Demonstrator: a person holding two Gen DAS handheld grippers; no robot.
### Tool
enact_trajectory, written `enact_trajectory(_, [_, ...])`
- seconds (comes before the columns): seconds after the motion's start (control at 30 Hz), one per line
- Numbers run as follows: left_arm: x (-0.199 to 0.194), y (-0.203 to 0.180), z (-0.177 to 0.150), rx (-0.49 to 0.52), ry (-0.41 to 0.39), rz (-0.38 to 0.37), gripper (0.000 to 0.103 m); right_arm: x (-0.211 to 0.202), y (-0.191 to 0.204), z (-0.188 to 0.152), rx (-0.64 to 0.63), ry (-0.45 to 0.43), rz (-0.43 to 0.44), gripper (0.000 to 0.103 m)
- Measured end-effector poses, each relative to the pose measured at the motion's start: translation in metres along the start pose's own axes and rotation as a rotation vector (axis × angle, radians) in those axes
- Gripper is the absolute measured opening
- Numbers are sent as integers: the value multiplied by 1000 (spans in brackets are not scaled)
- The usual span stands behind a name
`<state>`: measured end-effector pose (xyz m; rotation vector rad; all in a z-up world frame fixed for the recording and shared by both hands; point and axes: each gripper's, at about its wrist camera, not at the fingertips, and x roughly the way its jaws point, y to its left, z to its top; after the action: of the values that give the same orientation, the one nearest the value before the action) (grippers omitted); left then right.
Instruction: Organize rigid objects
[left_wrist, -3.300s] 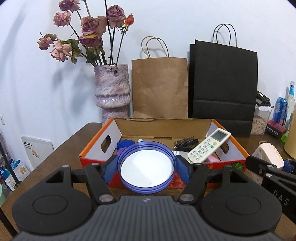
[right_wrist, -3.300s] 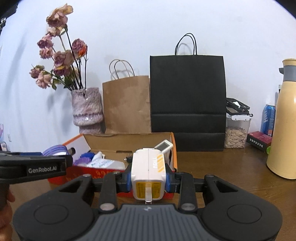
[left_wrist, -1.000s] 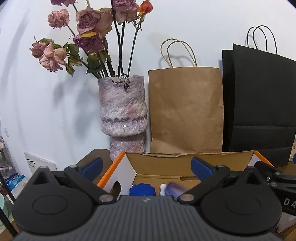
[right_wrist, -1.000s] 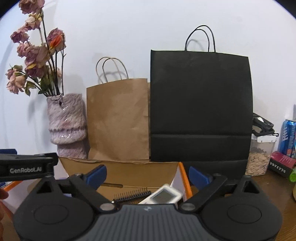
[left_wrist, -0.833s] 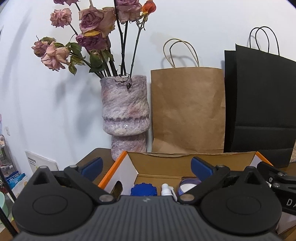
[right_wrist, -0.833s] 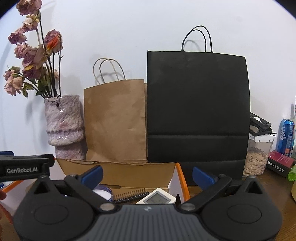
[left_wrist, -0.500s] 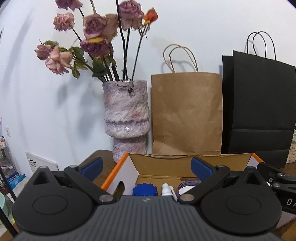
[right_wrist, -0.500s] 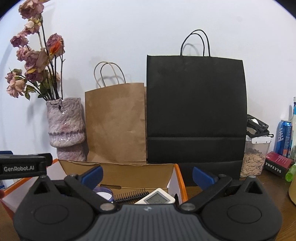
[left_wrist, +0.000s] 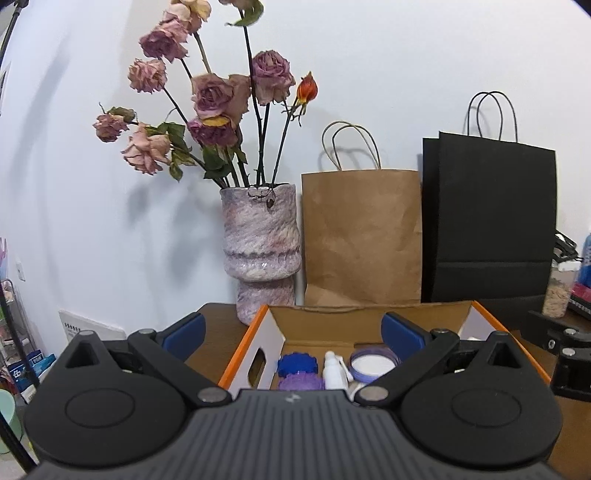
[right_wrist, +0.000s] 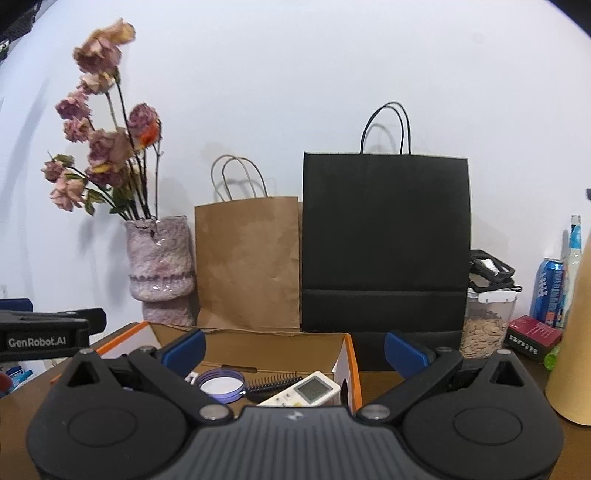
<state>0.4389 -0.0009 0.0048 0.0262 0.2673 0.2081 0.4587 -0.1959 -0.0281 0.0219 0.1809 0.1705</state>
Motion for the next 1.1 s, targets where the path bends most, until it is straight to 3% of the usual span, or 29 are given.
enact_trajectory(0.4, [-102,21,-10,20,20,-45,103,-108,1,-2,14,13,0,103])
enact_trajectory(1.1, [-290,66,-71,45,47,-79,103,-298,35,-46,-1,92,48,103])
